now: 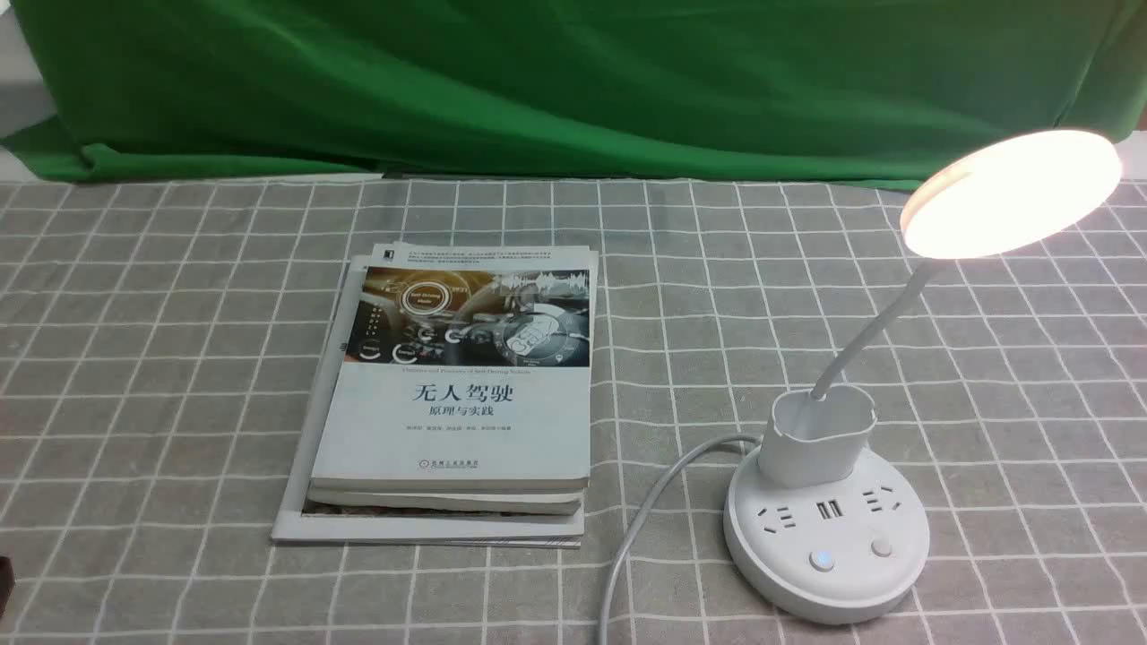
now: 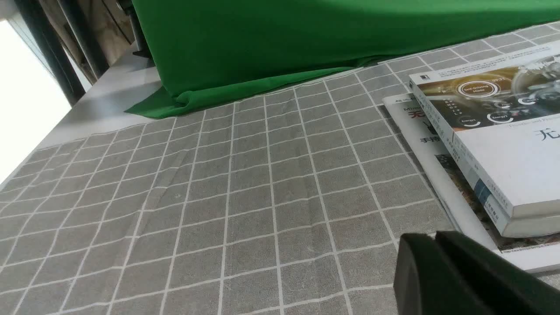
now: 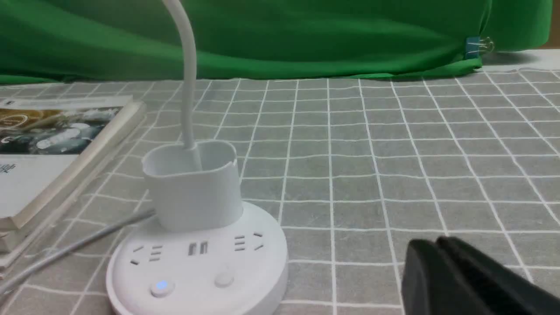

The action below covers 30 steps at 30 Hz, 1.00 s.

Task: Turn off the desk lamp on the grey coffee tablecloth by hand.
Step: 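Press the power button on the lamp base to turn the lamp off with the right gripper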

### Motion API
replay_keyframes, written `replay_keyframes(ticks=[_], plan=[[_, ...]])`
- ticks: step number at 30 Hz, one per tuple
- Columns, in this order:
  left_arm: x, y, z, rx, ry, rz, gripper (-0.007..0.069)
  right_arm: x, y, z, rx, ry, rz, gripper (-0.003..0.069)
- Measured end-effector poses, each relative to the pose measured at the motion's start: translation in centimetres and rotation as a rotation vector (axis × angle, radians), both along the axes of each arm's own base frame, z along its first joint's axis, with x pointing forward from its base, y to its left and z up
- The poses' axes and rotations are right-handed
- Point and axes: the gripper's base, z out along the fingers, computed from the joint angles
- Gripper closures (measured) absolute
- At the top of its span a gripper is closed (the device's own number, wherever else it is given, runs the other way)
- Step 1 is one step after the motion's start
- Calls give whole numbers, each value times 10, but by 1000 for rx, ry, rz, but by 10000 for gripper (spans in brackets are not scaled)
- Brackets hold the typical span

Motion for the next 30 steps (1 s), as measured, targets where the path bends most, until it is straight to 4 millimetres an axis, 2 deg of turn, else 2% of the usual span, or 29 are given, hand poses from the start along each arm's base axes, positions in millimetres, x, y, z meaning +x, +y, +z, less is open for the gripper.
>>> replay_keyframes(ticks=[3,4,8,14,23,26,28,30], plan=[[0,0,0,0,0,0,604,0,0,2,3,-18,2,603],[0,0,0,0,0,0,604,1,1,9,17,-103,9,603],[0,0,0,0,0,0,604,-1,2,24,43,-265,23,603],[0,0,0,0,0,0,604,-5,3,41,71,-454,40,603],[0,0,0,0,0,0,604,-8,2,53,149,-527,47,603],[0,0,0,0,0,0,604,-9,2,79,161,-545,47,603],[0,0,0,0,0,0,604,-8,2,87,161,-537,45,603],[0,0,0,0,0,0,604,-7,2,110,160,-530,42,603]])
